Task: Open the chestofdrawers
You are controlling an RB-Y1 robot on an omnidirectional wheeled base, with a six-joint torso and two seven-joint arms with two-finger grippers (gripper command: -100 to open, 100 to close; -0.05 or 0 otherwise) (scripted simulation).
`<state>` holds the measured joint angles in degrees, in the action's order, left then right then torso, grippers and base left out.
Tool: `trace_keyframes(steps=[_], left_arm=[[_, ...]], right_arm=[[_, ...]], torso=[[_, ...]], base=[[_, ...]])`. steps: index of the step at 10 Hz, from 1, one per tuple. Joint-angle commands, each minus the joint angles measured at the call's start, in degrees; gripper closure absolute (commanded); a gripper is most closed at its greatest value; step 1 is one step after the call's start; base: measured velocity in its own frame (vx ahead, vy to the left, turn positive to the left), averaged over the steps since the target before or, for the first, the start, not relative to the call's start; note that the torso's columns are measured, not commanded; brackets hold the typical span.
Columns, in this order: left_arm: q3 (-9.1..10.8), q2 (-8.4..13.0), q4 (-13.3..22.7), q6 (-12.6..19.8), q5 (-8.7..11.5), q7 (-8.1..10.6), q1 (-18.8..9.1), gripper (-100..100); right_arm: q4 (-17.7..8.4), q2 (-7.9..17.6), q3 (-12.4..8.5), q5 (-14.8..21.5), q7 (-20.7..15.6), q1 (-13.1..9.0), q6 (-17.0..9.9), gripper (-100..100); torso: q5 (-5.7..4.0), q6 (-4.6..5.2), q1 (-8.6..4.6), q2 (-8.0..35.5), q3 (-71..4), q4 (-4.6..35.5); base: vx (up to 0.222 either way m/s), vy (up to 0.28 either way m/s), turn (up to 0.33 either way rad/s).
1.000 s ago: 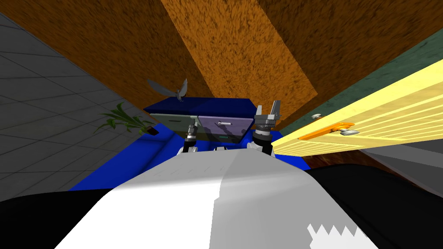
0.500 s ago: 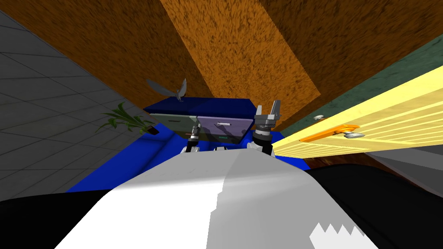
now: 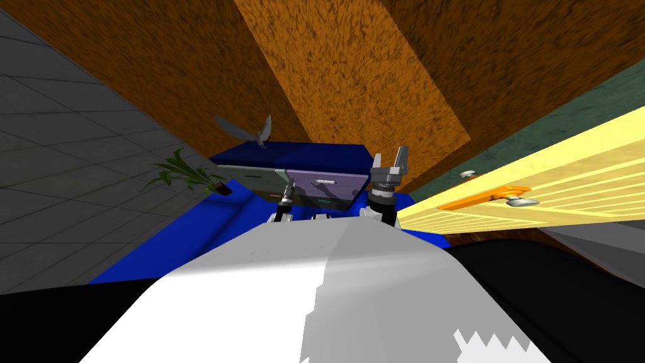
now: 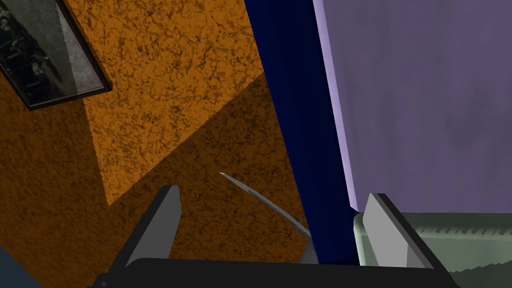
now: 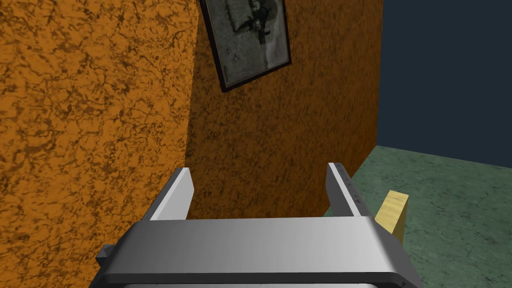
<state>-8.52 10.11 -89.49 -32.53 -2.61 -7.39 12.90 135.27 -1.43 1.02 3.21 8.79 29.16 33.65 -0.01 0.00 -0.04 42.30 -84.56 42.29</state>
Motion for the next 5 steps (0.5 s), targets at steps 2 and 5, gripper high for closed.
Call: trace_keyframes(steps=[2,5], left_arm=[[-1.0,-0.2,5.5,-0.1,-0.6,-0.28,-2.4,-100],[-2.29,-0.7,11.2,-0.3,-1.3,-0.65,-5.0,-100]], right_arm=[[0.0,0.0,0.0,0.0,0.0,0.0,0.0,0],[0.0,0.0,0.0,0.0,0.0,0.0,0.0,0]], torso=[[0.01,0.0,0.06,0.0,0.0,0.0],[0.0,0.0,0.01,0.0,0.0,0.0]], base=[[0.019,-0.034,0.023],[0.02,-0.049,0.044]])
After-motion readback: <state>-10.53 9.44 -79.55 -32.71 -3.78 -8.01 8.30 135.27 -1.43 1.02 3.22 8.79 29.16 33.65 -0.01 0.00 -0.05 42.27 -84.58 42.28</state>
